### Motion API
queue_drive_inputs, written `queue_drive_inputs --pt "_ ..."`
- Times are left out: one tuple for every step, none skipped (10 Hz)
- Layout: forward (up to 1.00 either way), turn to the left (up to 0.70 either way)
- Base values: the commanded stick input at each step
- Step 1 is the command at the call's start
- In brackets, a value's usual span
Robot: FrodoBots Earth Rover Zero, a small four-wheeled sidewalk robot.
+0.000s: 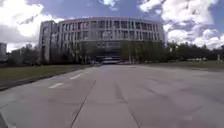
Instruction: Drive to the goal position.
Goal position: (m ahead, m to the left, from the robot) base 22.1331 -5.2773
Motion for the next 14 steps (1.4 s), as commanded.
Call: queue_drive_inputs --pt "0.70 0.00" --pt "0.70 0.00" --pt "0.70 0.00" --pt "0.70 0.00" --pt "0.70 0.00" --pt "0.70 0.00" --pt "0.70 0.00" --pt "0.70 0.00" --pt "0.70 0.00" --pt "0.70 0.00" --pt "0.70 0.00" --pt "0.70 0.00" --pt "0.70 0.00" --pt "0.70 0.00"
